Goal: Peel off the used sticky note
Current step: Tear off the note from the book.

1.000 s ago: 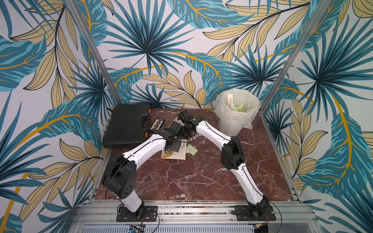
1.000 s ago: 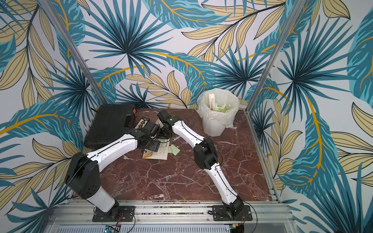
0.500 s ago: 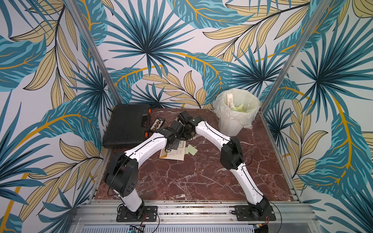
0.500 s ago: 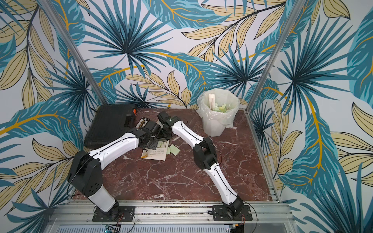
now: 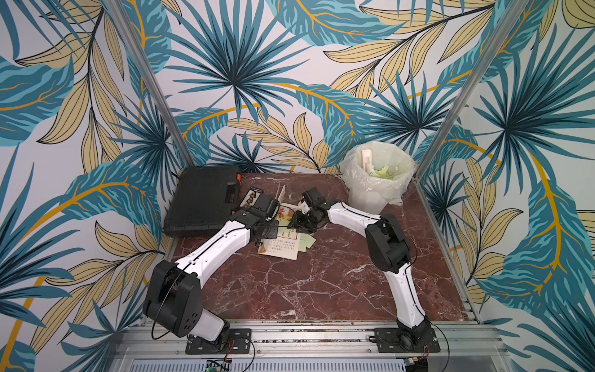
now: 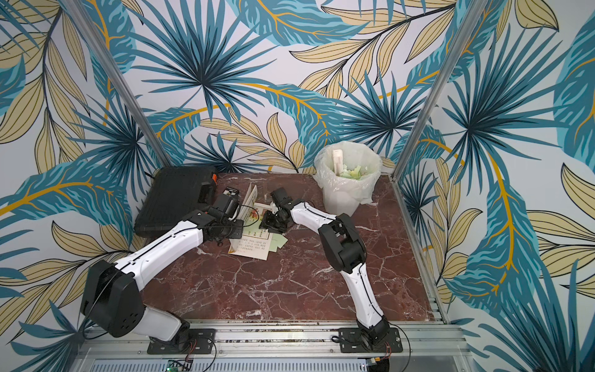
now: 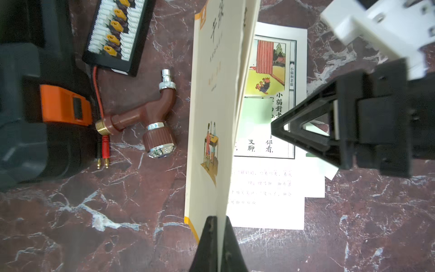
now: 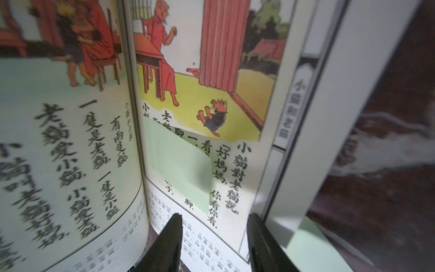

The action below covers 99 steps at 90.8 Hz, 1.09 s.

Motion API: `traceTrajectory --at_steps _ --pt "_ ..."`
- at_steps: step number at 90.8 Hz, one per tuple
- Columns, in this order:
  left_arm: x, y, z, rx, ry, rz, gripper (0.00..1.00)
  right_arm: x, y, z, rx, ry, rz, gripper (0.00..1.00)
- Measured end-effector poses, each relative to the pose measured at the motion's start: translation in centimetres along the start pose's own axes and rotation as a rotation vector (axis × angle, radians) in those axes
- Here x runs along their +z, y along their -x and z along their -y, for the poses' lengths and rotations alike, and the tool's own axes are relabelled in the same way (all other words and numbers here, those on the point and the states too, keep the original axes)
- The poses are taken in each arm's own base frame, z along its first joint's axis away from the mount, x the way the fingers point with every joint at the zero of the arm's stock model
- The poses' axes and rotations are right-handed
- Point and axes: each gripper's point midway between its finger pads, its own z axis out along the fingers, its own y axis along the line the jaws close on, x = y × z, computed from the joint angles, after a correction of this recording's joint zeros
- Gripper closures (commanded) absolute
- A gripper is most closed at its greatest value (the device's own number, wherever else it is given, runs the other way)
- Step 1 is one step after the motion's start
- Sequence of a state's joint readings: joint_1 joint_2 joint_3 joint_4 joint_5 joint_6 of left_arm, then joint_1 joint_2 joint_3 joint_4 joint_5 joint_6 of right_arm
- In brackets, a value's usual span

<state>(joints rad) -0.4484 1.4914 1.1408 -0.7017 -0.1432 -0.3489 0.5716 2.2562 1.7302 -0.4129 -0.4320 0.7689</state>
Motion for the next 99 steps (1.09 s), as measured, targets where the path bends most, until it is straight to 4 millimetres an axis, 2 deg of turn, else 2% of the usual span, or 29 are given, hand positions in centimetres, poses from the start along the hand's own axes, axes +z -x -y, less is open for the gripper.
traceTrajectory --at_steps 17,47,77,99 --pt "0.4 -0.3 0.2 -0.03 -0.018 -0.001 1.0 -0.1 0.7 -0.3 0.026 0.059 0.033 0.48" --pt "1.3 -0.1 0.3 -0.099 -0.077 0.01 1.0 0.0 1.4 -2.4 0.013 0.167 0.046 0.47" --pt "1.8 -0.3 1.1 -0.117 -0.154 0.01 1.0 2.9 1.6 -1.7 0.013 0.167 0.005 0.46" --pt "1.6 -0.2 1.2 -0.134 -0.197 0.016 1.0 3.8 1.5 -3.0 -0.006 0.219 -0.016 0.49"
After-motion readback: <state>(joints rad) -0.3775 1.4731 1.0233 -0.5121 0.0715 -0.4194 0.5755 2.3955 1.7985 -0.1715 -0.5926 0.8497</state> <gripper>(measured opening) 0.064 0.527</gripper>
